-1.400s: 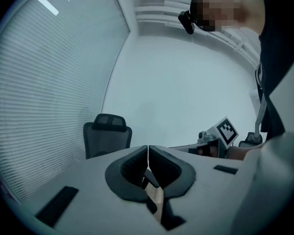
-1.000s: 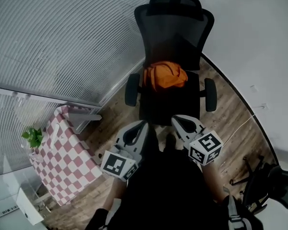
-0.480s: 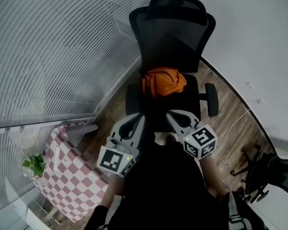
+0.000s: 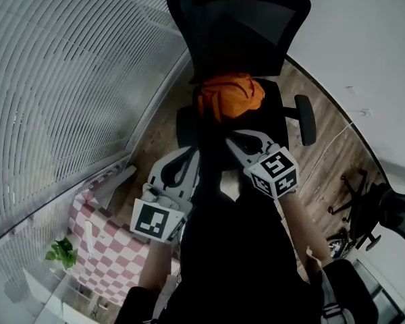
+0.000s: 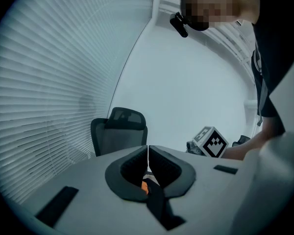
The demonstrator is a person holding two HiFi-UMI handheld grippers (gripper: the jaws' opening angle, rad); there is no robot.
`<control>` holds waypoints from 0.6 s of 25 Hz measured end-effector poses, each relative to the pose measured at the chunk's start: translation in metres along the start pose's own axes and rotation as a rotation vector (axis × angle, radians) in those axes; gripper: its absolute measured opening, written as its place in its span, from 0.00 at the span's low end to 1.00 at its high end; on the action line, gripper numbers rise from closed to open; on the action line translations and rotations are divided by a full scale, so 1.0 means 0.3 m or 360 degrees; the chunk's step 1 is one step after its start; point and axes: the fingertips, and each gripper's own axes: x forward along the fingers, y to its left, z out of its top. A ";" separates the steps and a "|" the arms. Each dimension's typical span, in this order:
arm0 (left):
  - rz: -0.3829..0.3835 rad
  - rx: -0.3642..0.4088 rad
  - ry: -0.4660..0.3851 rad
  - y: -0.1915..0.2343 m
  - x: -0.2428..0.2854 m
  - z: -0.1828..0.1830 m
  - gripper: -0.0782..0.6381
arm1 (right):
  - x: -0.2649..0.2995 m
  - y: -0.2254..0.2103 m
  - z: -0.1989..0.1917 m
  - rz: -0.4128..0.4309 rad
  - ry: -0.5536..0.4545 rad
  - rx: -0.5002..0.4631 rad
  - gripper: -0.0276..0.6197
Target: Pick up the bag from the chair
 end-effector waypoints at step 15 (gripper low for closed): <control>0.0119 -0.0101 0.0106 0.321 0.000 -0.151 0.16 | 0.419 -0.207 -0.073 -0.0191 0.0195 -0.0099 0.22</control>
